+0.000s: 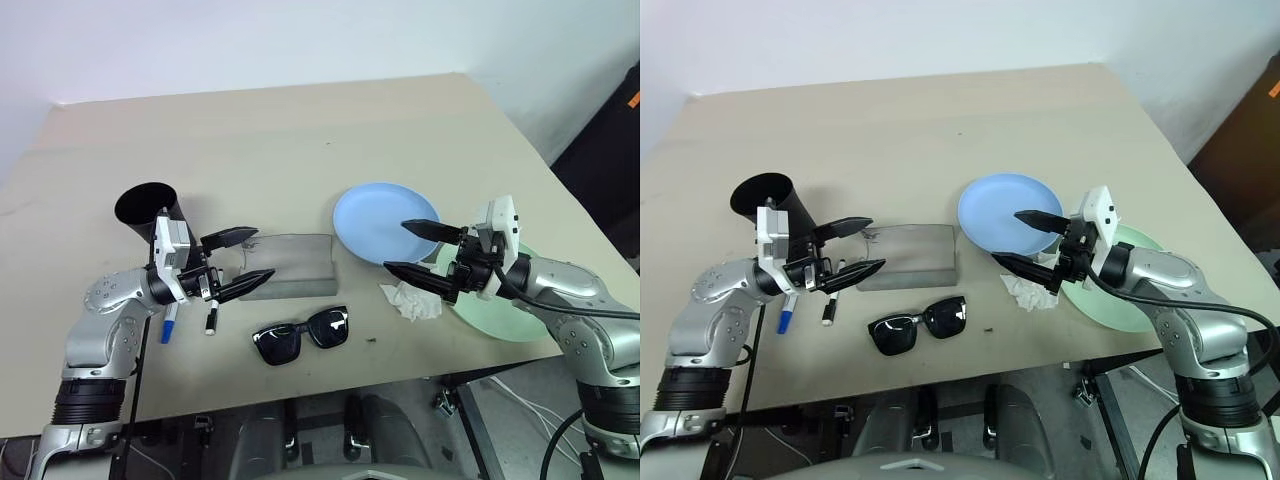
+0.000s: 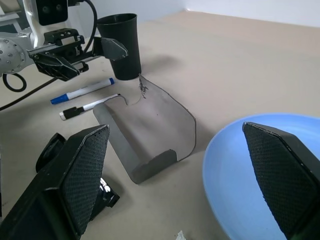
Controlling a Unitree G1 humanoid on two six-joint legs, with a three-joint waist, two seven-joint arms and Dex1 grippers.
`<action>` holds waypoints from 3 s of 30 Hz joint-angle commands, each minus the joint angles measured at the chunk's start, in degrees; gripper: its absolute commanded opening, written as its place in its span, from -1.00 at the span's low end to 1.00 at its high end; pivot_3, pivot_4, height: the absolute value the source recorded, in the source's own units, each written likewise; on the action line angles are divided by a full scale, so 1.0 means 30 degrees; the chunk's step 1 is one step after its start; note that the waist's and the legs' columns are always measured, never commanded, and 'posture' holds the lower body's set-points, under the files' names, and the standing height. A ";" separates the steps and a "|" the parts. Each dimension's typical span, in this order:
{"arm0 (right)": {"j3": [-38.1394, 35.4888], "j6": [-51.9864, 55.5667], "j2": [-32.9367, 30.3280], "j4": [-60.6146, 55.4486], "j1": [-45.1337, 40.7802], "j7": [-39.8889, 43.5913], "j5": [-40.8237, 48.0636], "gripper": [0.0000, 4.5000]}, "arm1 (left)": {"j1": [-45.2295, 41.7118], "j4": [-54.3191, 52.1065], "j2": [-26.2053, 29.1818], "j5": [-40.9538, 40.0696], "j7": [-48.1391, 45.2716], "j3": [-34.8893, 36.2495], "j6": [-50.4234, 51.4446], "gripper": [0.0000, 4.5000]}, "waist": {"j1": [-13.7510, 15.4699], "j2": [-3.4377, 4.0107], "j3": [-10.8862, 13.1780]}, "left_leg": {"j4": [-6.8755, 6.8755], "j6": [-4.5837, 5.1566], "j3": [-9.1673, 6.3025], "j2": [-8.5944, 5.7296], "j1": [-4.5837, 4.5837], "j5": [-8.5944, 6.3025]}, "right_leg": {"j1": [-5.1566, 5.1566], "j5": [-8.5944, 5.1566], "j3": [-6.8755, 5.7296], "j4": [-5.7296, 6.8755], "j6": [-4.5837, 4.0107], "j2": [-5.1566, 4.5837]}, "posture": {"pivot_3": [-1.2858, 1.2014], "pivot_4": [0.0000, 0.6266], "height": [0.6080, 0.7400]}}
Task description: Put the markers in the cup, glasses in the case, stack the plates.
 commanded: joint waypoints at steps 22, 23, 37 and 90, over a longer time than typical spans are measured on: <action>-0.3101 0.0120 -0.1428 0.0639 0.0592 -0.1000 -0.0139 1.00 | -0.1764 0.0980 -0.0913 0.1262 -0.0904 -0.2124 -0.1062 0.98 | 0.0386 -0.0001 -0.0002 | 0.0047 0.0007 -0.0001 0.0000 0.0004 0.0004 | 0.0008 0.0002 0.0002 0.0028 0.0001 -0.0001 | 0.03 -0.52 1.00; -0.3602 0.0124 -0.1414 0.0594 0.0747 -0.1143 0.0060 1.00 | -0.1772 0.0957 -0.0986 0.1316 -0.0927 -0.2280 -0.0986 0.98 | 0.0392 -0.0001 -0.0002 | 0.0047 0.0007 -0.0001 0.0000 0.0002 0.0004 | 0.0008 0.0003 0.0002 0.0028 0.0001 0.0001 | 0.03 -0.52 1.00; -0.6284 0.2066 -0.3625 0.2574 0.4607 -0.2333 -0.1362 1.00 | -0.1840 0.0291 -0.1464 0.1890 -0.0669 -0.3242 -0.1088 0.98 | 0.0398 0.0003 -0.0006 | 0.0136 0.0011 -0.0023 0.0005 0.0002 0.0003 | 0.0022 0.0003 0.0001 0.0085 0.0008 0.0001 | 0.03 -0.52 1.00; -1.1052 0.7105 -0.7317 0.8577 0.2840 -0.1096 -0.0897 -0.99 | -0.2948 0.3013 -0.3010 0.2861 -0.1385 -0.3917 -0.3487 1.00 | 0.0349 0.0061 -0.0024 | 0.0201 0.0066 -0.0036 -0.0006 -0.0018 -0.0015 | 0.0037 0.0011 -0.0001 0.0084 0.0033 -0.0010 | 0.03 -0.52 1.00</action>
